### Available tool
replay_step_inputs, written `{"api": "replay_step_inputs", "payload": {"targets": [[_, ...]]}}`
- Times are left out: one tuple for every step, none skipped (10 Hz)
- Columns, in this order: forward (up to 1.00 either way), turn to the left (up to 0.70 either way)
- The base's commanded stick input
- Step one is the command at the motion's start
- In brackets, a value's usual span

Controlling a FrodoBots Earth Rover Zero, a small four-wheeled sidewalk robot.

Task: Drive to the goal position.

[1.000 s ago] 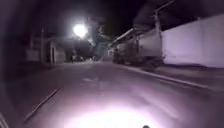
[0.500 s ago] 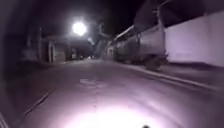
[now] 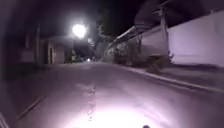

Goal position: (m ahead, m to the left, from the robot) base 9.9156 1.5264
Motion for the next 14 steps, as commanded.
{"api": "replay_step_inputs", "payload": {"targets": [[0.7, 0.0], [0.7, 0.0], [0.7, 0.0], [0.7, 0.0], [0.7, 0.0], [0.7, 0.0], [0.7, 0.0], [0.7, 0.0], [0.7, 0.0], [0.7, 0.0], [0.7, 0.0], [0.7, 0.0], [0.7, 0.0], [0.7, 0.0]]}}
